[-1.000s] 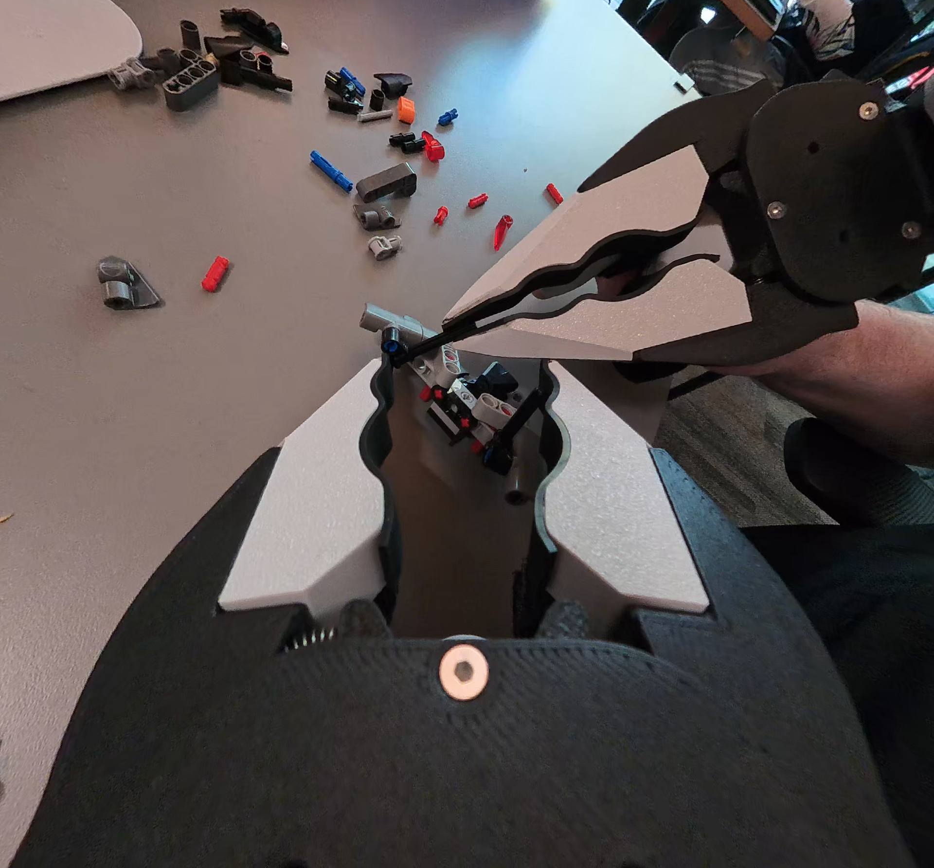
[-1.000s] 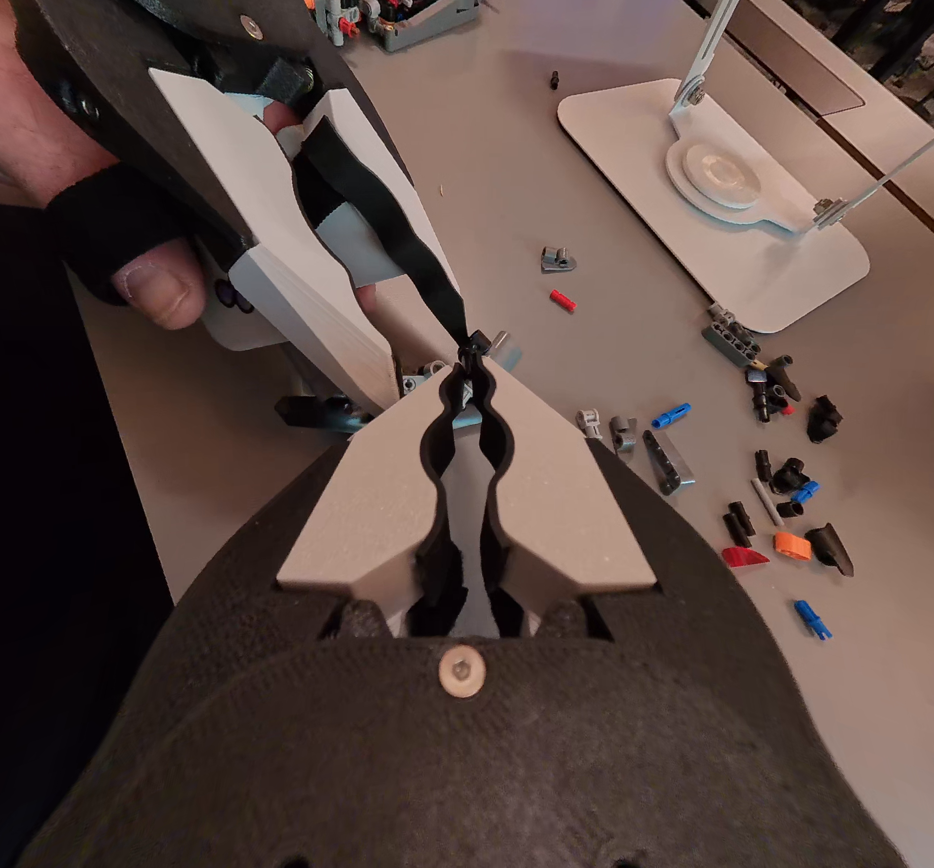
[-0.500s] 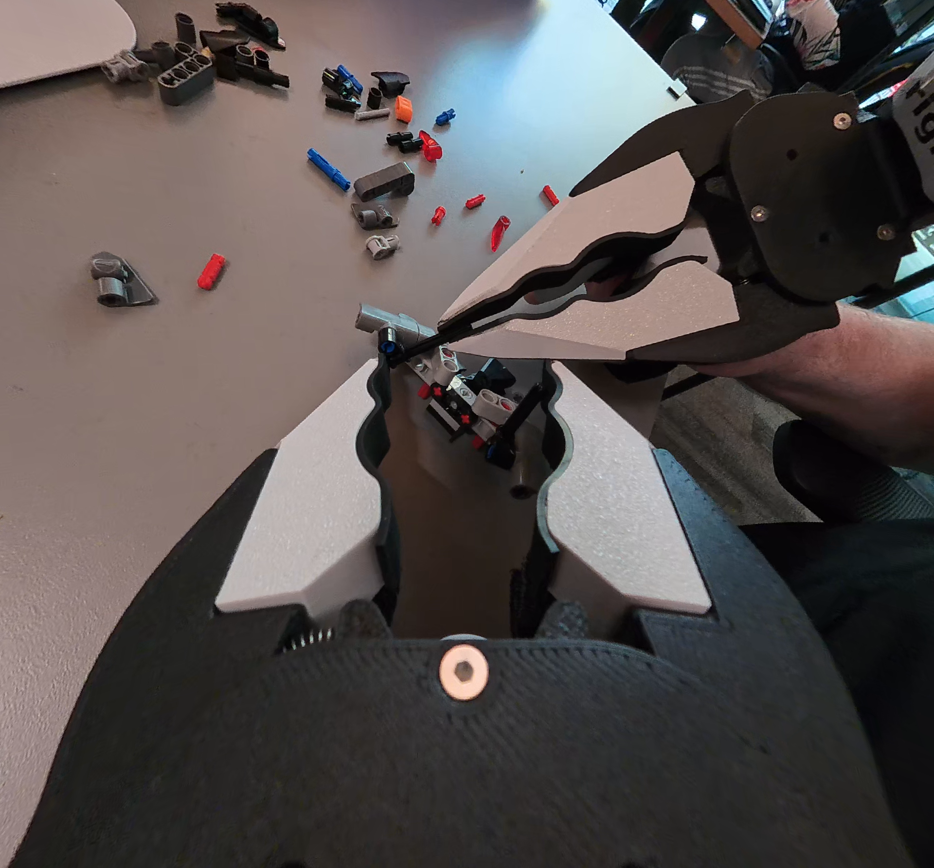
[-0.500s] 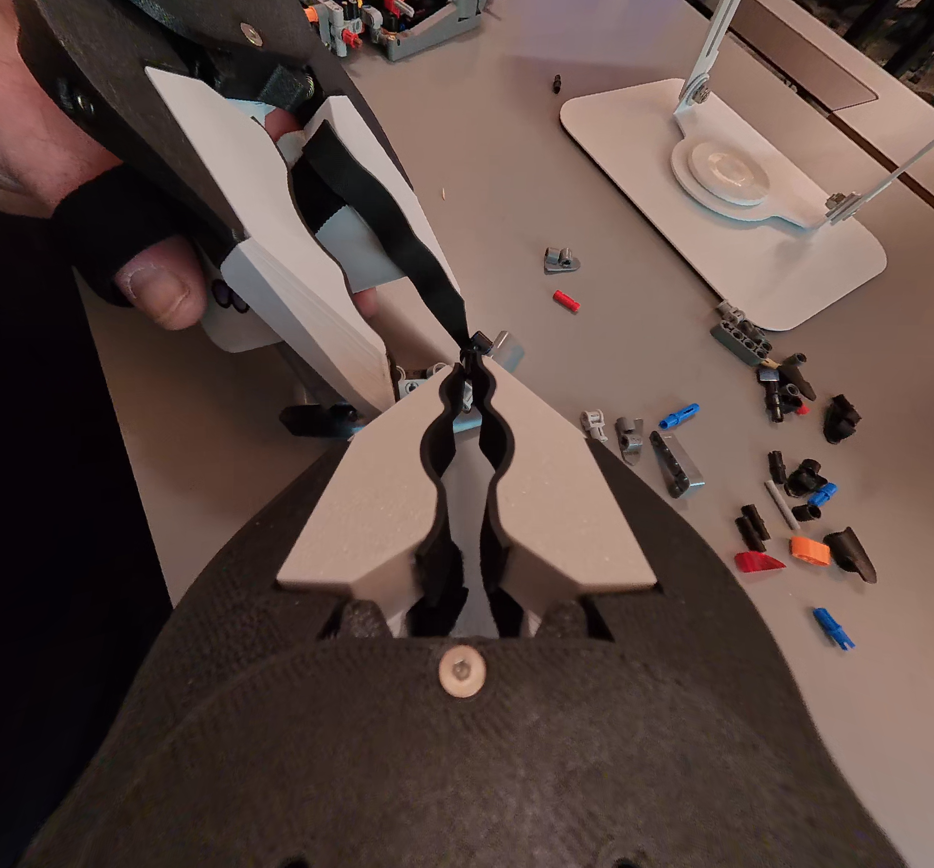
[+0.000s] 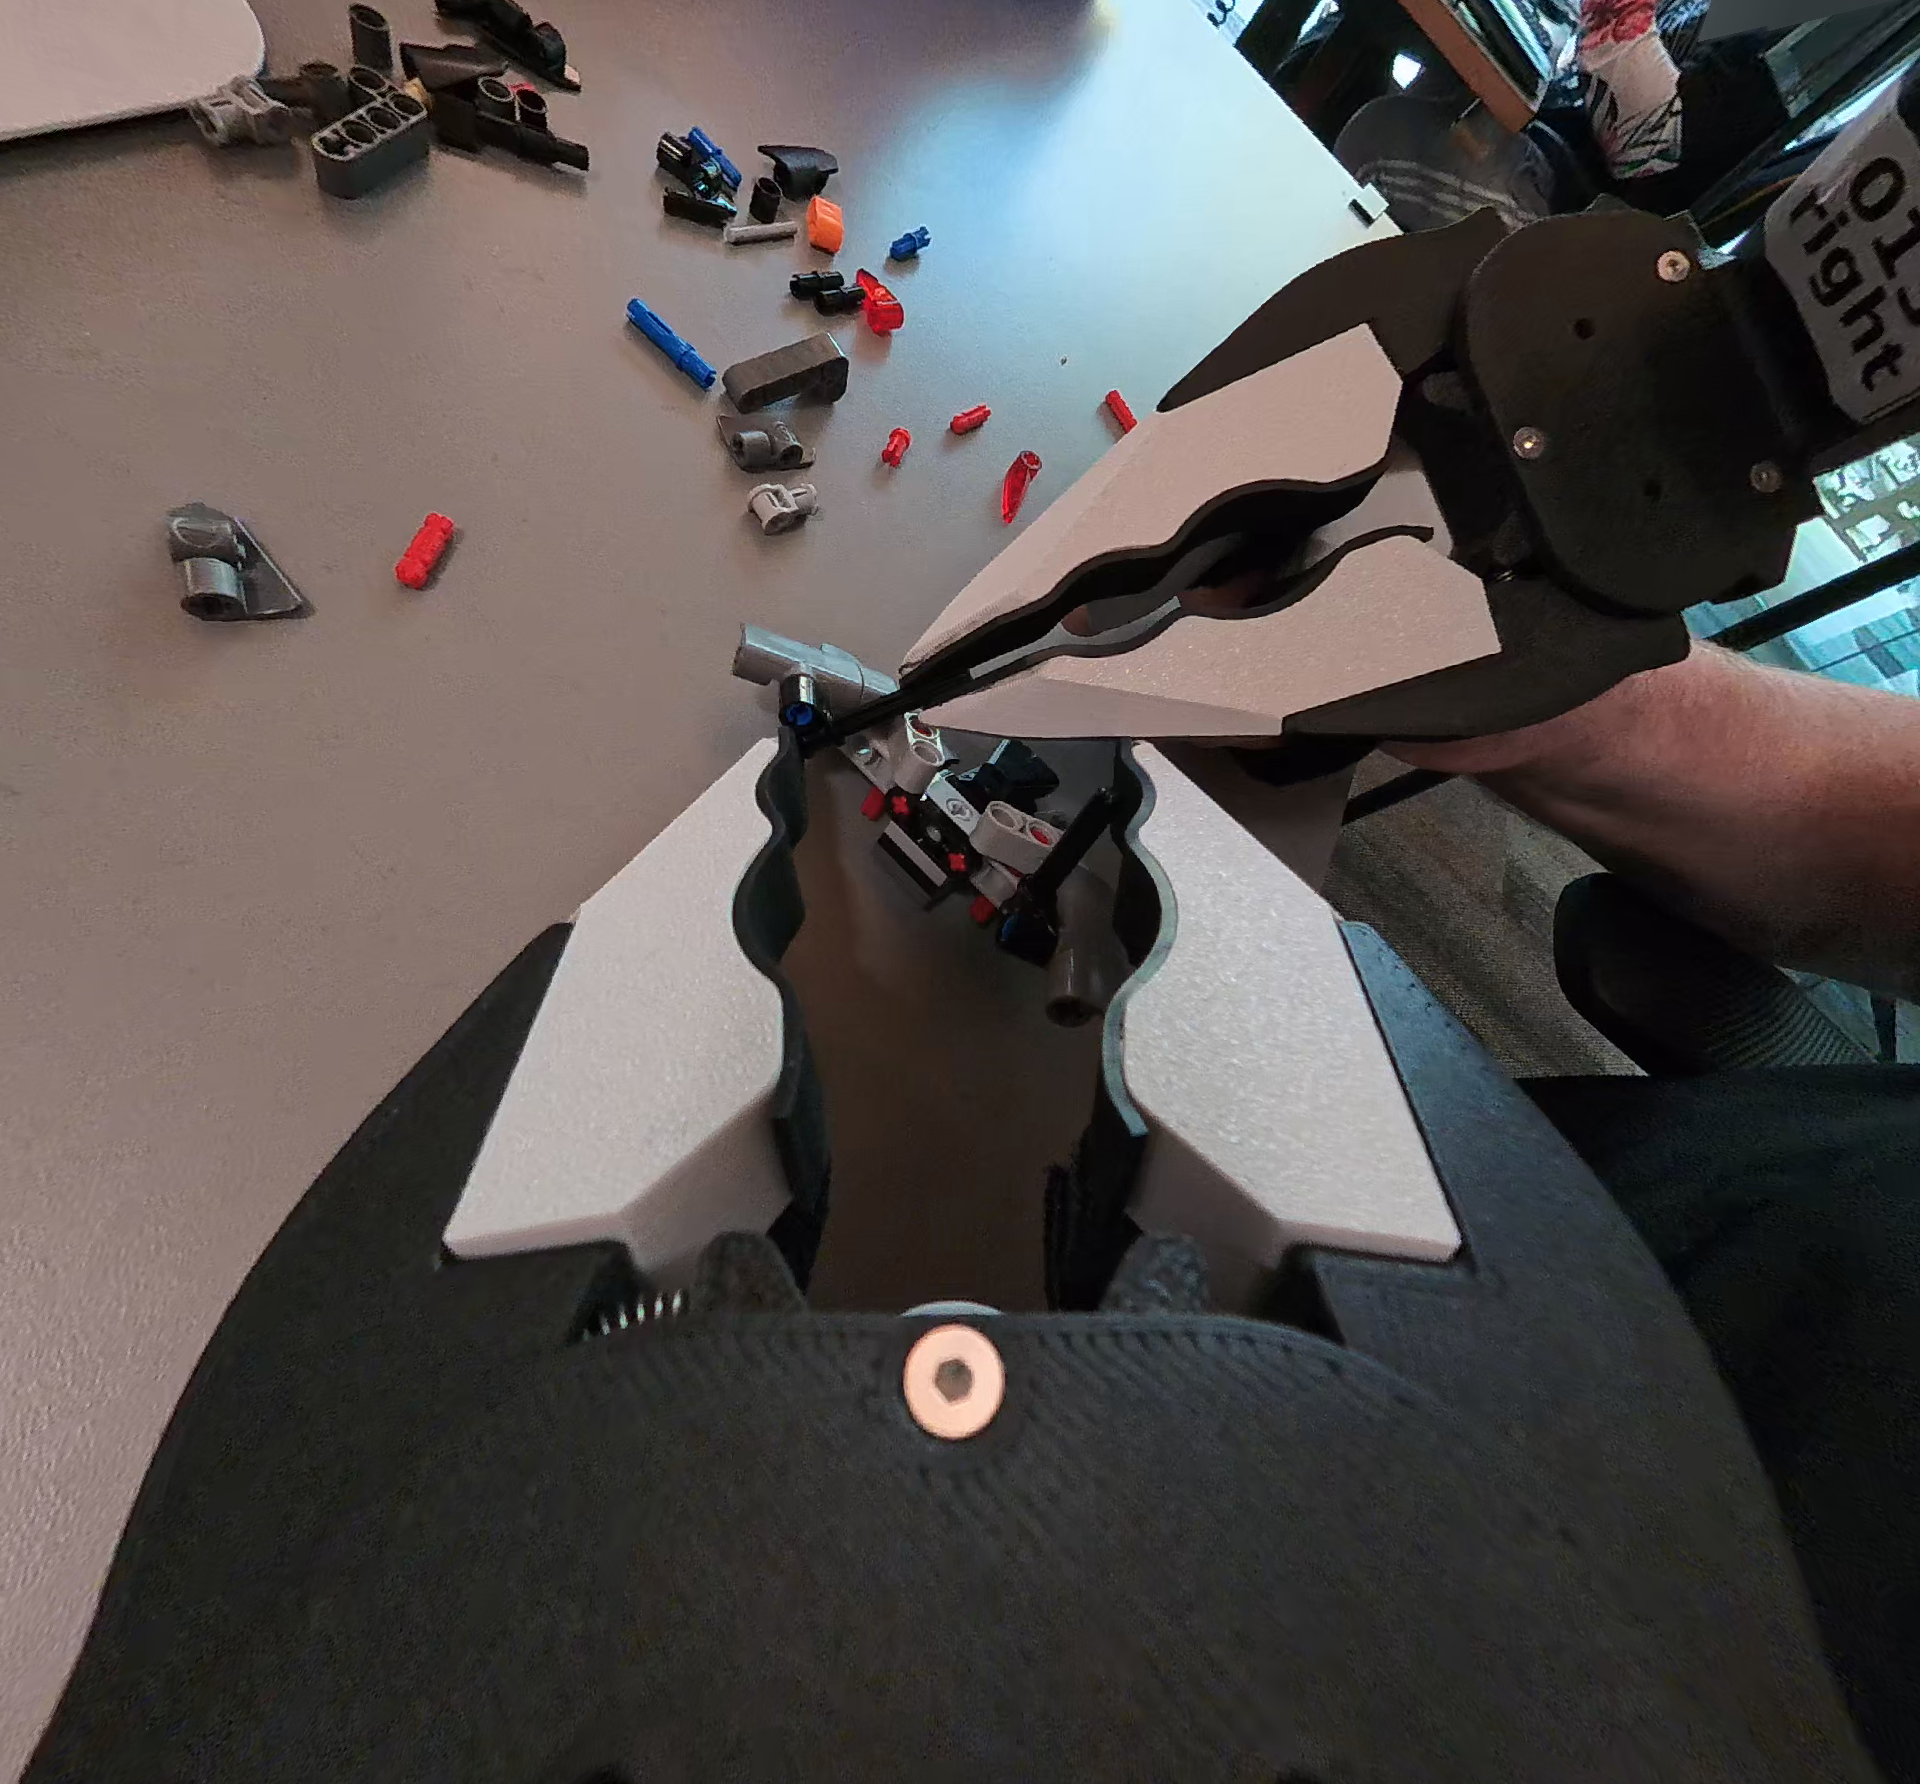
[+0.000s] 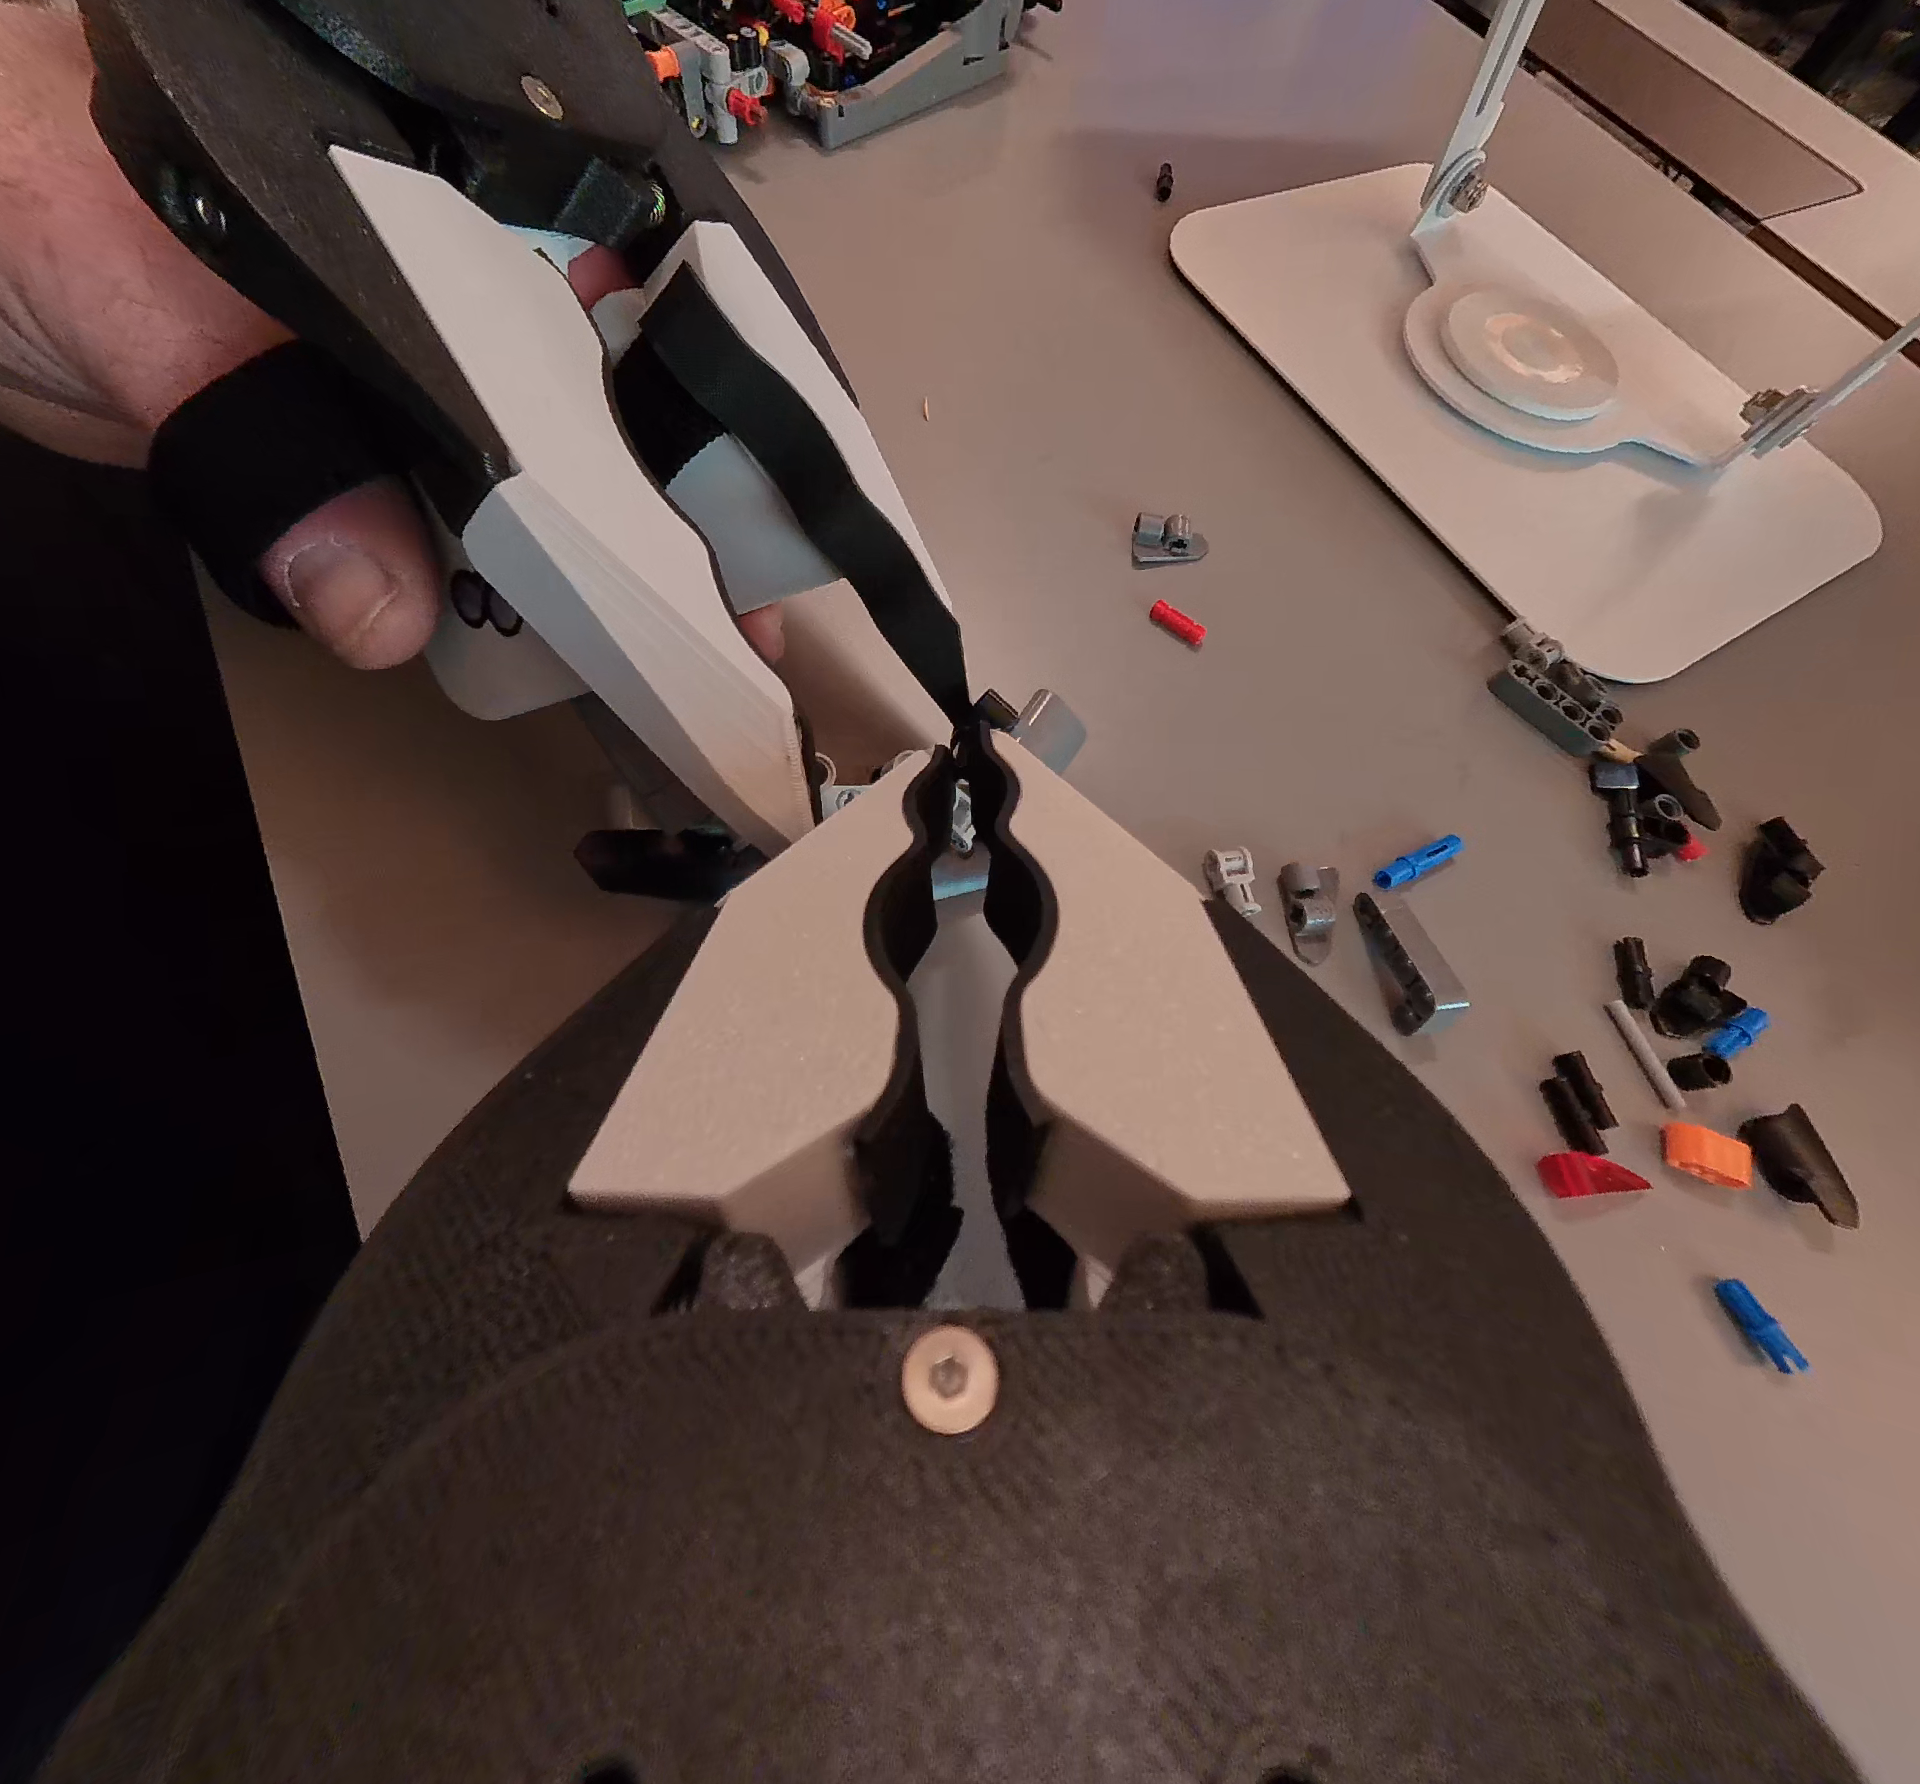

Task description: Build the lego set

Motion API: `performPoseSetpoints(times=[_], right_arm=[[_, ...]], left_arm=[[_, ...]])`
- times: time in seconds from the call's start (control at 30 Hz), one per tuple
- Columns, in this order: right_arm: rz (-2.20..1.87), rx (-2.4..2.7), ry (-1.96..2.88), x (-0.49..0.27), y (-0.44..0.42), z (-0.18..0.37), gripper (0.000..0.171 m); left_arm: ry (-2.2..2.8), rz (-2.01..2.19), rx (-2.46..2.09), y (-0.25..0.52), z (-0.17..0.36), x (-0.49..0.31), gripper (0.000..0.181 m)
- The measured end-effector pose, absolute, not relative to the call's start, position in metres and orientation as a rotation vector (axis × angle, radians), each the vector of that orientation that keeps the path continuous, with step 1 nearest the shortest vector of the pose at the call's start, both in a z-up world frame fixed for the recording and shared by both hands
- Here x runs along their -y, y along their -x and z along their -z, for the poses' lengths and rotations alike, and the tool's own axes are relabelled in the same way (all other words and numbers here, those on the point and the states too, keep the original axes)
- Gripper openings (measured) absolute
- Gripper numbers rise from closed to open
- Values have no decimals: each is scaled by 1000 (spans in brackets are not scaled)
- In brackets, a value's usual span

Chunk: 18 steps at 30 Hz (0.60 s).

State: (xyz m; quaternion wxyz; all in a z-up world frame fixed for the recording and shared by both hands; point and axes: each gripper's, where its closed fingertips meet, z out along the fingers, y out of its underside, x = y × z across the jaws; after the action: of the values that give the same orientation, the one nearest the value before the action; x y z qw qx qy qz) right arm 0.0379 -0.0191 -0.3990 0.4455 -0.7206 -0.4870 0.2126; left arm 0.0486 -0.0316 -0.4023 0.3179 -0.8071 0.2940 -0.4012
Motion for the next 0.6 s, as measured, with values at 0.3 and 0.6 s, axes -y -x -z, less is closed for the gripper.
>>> performPoseSetpoints(times=[0.3,0.6], right_arm=[[-564,1195,1822,18,-43,401,1],[-570,1215,1823,18,-46,397,7]], left_arm=[[2109,1072,-726,-47,400,27,51],[2086,1058,-744,-45,397,28,55]])
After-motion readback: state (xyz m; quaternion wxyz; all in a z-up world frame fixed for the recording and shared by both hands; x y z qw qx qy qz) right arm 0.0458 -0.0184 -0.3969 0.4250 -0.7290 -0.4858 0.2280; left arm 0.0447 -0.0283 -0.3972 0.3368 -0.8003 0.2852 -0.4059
